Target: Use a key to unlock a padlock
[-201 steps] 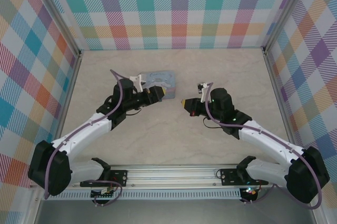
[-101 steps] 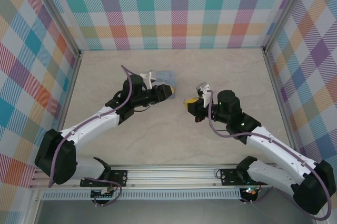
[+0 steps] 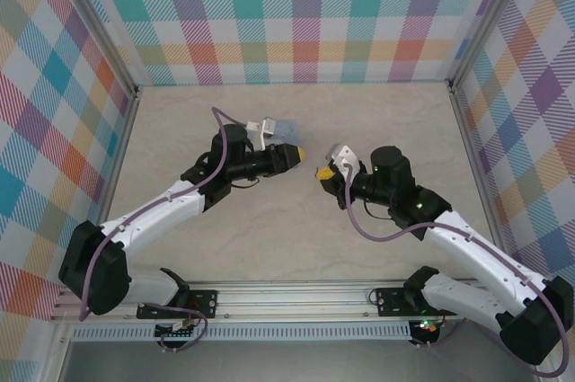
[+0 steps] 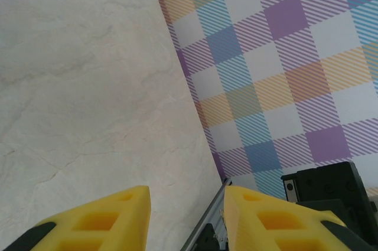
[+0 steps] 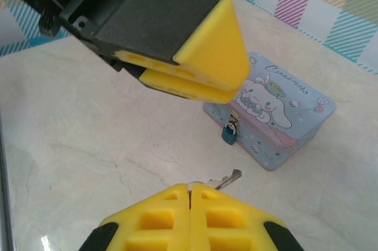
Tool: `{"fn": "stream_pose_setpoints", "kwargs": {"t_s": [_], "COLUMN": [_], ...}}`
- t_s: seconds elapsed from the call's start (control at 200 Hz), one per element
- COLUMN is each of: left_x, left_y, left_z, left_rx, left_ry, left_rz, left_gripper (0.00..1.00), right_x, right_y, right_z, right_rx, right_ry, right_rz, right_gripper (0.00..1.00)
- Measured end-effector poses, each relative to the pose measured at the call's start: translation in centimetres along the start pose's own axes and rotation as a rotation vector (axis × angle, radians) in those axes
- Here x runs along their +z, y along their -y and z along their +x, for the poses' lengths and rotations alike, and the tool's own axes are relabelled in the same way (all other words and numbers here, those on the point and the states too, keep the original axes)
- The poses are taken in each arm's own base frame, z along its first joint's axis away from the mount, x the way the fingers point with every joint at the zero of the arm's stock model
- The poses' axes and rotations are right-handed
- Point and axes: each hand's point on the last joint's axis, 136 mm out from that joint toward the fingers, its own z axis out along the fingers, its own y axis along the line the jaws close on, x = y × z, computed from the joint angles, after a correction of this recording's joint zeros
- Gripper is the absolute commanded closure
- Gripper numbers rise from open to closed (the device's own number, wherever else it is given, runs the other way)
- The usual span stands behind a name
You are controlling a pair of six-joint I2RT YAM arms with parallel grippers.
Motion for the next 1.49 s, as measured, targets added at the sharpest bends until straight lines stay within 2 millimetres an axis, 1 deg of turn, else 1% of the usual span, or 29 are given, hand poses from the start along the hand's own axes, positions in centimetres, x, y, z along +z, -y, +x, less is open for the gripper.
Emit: {"fn": "stream_pose_setpoints", "kwargs": {"t_s": [0.11,0.31,0.445,0.59,0.72,1.035,1.255,1.39,1.495], "left_x": [-0.4,-1.7,-1.6,-1.5,-1.0,0.8,1.1,1.1,1.1], "left_y": [0.4,1.8,1.3,0.5,0.6,0.1,0.4,0.8,0.8], "left_z": [-0.2,-0.6,-0.1,0.7,1.2,2.6,3.0,2.8,2.8], "left_rx": [0.007,0.022,-0.011,-0.056,-0.077,-0.128,-0.142,-0.138,-0.139], "left_ry": [0.014,0.04,0.03,0.007,-0.012,-0.074,-0.095,-0.09,-0.09], "left_rz": [0.001,0.022,0.015,0.01,0.027,0.044,0.068,0.084,0.084], "left_gripper": [0.62,0.62,0.62,0.62,0.61,0.59,0.65,0.69,0.71], "right_x": [-0.1,-0.4,-0.5,-0.3,0.0,0.1,0.2,0.2,0.2], "right_y": [-0.4,-1.1,-1.3,-1.5,-1.7,-1.6,-1.5,-1.5,-1.4], "right_z": [0.5,1.2,1.3,1.3,1.1,-0.5,-1.3,-1.6,-1.8], "right_rx": [-0.104,-0.258,-0.317,-0.337,-0.341,-0.34,-0.349,-0.35,-0.349], "right_ry": [-0.043,-0.113,-0.12,-0.12,-0.111,-0.044,-0.012,-0.002,0.007], "right_rz": [-0.03,-0.068,-0.079,-0.088,-0.097,-0.086,-0.079,-0.075,-0.071], "right_gripper": [1.0,1.0,1.0,1.0,1.0,1.0,1.0,1.0,1.0]}}
